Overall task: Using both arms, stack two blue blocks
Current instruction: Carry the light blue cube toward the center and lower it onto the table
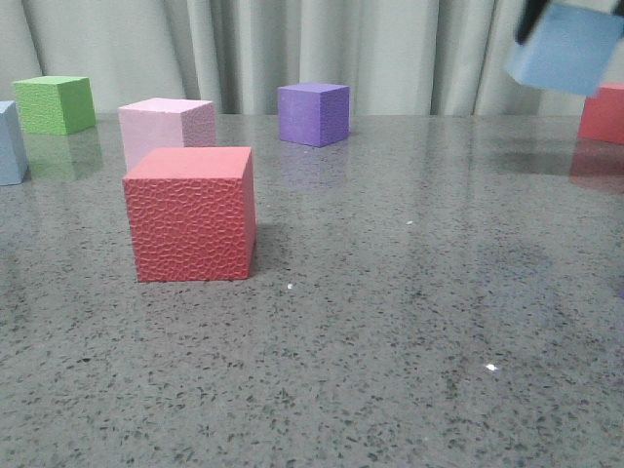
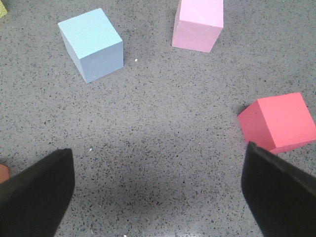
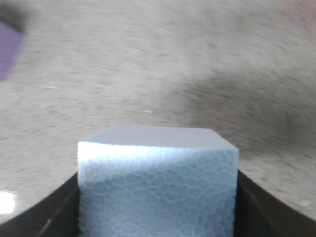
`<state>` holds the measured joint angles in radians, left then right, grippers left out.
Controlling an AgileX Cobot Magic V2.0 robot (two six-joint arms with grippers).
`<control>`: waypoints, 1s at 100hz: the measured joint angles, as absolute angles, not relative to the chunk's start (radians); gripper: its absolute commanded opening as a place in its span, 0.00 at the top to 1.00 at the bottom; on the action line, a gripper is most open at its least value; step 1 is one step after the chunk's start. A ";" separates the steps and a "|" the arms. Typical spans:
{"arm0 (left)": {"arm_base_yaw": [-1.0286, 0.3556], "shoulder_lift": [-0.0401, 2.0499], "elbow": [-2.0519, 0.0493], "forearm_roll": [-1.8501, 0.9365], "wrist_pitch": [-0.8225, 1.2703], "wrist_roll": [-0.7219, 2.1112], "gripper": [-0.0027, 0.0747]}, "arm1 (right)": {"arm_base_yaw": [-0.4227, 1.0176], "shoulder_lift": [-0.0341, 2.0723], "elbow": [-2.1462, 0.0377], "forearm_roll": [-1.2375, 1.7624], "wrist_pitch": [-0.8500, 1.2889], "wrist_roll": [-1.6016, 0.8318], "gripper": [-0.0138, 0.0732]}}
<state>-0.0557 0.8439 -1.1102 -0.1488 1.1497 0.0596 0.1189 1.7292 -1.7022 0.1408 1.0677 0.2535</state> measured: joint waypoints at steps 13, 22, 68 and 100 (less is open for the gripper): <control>-0.056 0.844 -1.110 -0.149 1.150 0.060 0.12 | 0.199 1.743 -1.781 0.147 1.100 0.247 0.54; -0.056 0.844 -1.110 -0.149 1.150 0.060 0.12 | 0.244 1.769 -1.825 0.151 1.112 0.245 0.54; -0.056 0.844 -1.110 -0.149 1.150 0.060 0.12 | 0.408 1.951 -1.874 0.151 1.097 0.310 0.54; -0.056 0.844 -1.110 -0.149 1.150 0.060 0.12 | 0.410 1.980 -1.878 0.143 1.087 0.346 0.54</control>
<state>-0.0557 0.8439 -1.1102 -0.1488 1.1497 0.0596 0.4100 1.9798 -1.8784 0.1428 1.0868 0.3465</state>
